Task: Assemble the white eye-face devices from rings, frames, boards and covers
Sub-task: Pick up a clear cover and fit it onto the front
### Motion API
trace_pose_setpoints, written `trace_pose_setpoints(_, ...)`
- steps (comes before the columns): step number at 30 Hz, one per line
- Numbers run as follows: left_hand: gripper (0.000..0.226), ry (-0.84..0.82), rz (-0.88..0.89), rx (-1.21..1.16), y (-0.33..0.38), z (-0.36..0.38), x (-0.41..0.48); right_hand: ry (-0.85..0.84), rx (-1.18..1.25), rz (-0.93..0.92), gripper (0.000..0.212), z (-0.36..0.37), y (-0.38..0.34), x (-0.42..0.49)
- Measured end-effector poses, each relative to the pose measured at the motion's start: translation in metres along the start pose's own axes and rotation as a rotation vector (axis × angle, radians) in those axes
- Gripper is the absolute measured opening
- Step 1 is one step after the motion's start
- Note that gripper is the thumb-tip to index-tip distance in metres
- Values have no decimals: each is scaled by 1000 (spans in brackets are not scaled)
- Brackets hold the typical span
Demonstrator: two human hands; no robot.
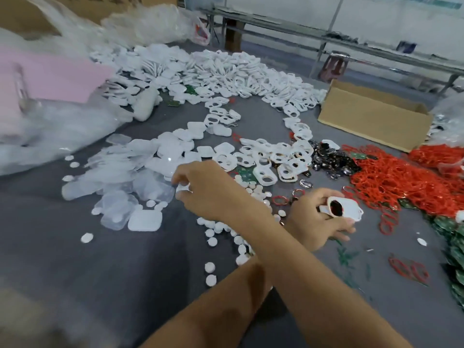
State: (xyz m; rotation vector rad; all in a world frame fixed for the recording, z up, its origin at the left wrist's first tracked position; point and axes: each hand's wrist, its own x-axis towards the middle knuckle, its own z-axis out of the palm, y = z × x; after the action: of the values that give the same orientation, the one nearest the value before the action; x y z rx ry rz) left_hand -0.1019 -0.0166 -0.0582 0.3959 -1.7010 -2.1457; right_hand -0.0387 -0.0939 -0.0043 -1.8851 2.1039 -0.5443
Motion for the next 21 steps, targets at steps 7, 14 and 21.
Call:
trace_pose_setpoints(7, 40, -50, -1, -86, -8, -9, 2, 28, -72, 38, 24, 36, -11, 33)
trace_pose_setpoints(14, 36, 10, 16, -40, -5, -7, 0, 186, 362, 49, 7, 10, 3, 15)
trace_pose_setpoints(21, 16, 33, 26, 31, -5, -14, 1, 357, 799, 188, 6, -72, 55, -59)
